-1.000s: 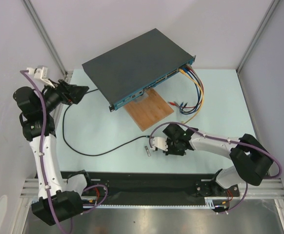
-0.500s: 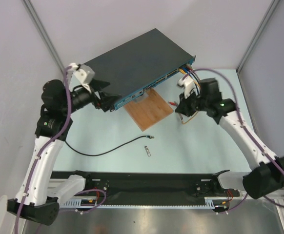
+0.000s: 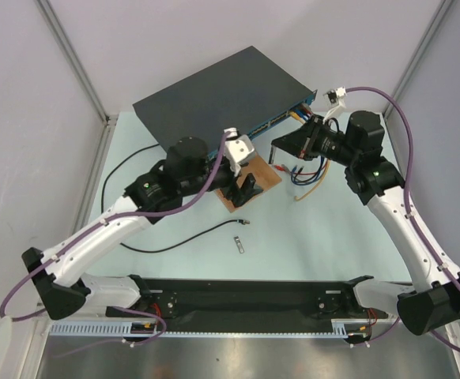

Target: Insert the plug into the switch port

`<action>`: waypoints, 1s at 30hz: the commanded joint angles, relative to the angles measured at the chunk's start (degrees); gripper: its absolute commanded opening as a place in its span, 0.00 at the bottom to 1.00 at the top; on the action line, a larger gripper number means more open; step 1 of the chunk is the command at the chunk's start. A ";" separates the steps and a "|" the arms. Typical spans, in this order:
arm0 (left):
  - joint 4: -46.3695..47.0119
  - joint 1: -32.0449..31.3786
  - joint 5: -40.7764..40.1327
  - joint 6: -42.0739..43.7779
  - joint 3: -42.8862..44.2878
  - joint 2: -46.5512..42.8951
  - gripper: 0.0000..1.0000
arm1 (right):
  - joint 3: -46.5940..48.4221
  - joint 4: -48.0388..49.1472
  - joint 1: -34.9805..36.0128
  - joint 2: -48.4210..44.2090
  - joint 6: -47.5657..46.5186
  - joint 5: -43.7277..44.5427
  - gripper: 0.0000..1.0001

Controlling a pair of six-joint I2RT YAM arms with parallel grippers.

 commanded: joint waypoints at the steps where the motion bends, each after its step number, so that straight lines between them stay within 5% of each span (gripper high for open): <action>1: 2.34 -2.46 -7.95 -0.71 4.18 1.24 0.82 | 0.01 6.57 1.49 -0.16 7.99 1.24 0.00; 16: 5.16 -4.31 -15.51 -3.43 8.40 7.92 0.67 | -2.19 8.77 5.45 -0.94 6.41 0.98 0.00; 20: 6.39 -4.31 -15.87 -3.79 6.99 7.57 0.47 | -2.54 8.51 5.98 -1.21 5.27 0.54 0.00; 24: 5.78 -3.62 -15.44 -3.70 6.64 7.04 0.09 | -2.10 7.81 6.07 -1.38 4.22 0.54 0.00; 25: 4.99 -3.18 -14.38 -4.22 6.73 6.96 0.03 | -2.02 7.46 5.98 -1.30 3.26 0.36 0.06; 26: 4.64 -1.95 -12.63 -4.66 6.73 6.78 0.00 | -1.84 7.11 5.89 -1.47 2.55 0.10 0.26; 30: 2.53 2.35 -2.36 -7.04 5.77 4.85 0.00 | 0.26 2.55 3.35 -2.26 -7.89 -1.66 0.66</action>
